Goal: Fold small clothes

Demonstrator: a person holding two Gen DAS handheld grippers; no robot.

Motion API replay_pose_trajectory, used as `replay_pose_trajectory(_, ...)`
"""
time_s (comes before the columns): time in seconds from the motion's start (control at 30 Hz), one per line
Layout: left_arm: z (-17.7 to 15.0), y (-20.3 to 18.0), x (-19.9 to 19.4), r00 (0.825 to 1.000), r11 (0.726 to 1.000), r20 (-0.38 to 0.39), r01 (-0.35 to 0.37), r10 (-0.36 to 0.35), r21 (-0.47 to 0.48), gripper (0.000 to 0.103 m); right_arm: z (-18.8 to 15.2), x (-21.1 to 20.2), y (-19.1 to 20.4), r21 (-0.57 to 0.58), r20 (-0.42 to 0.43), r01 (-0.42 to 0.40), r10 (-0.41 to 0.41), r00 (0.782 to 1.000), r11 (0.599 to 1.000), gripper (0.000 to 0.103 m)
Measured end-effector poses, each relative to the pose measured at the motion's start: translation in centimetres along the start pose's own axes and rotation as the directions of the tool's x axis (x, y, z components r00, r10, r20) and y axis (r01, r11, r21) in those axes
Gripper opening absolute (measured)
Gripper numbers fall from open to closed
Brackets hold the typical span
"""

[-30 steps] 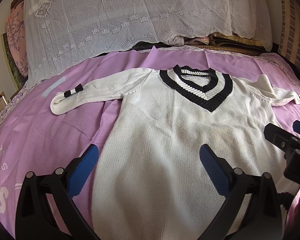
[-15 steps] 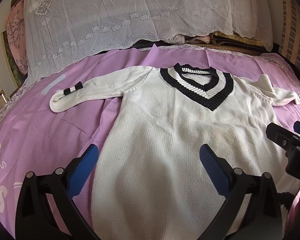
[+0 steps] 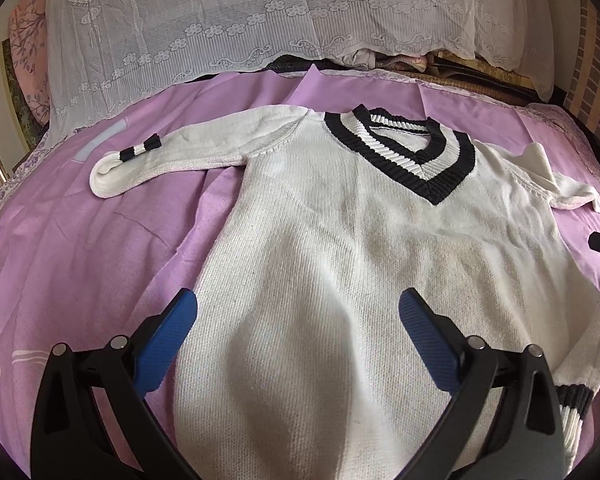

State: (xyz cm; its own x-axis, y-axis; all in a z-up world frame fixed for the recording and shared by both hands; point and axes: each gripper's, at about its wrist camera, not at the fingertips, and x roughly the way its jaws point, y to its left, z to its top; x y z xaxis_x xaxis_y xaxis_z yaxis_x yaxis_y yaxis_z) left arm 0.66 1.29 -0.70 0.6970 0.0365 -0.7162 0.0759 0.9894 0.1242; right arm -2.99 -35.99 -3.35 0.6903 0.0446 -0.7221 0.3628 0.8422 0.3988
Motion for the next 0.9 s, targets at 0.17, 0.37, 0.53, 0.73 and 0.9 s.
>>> replay_pose_trajectory(0.17,-0.1,-0.1,0.2,1.000,1.000,-0.007,0.000,0.000,-0.001,0.099,-0.2,-0.7,-2.1,0.004,0.027,-0.168,0.168,0.985,0.986,0.099)
replay_pose_trajectory(0.37,-0.1,-0.2,0.5,1.000,1.000,-0.020,0.004,-0.004,0.006,0.099,6.4,1.3,-8.0,0.343,0.076,-0.318,0.312,0.947,0.884,0.084)
replay_pose_trajectory(0.53,0.0,0.1,1.2,0.998,0.999,-0.044,0.033,-0.034,-0.021,0.099,9.1,4.4,-12.3,0.529,0.156,-0.372,0.344,0.926,0.763,0.051)
replay_pose_trajectory(0.73,0.0,0.5,1.6,0.996,0.997,-0.060,0.059,-0.062,-0.046,0.099,10.1,4.7,-15.8,0.549,0.259,-0.371,0.270,0.927,0.749,0.008)
replay_pose_trajectory(0.9,0.0,0.4,1.6,0.996,0.997,-0.056,0.070,-0.072,-0.041,0.099,11.0,-0.6,-16.6,0.431,0.362,-0.252,0.089,0.928,0.867,0.007)
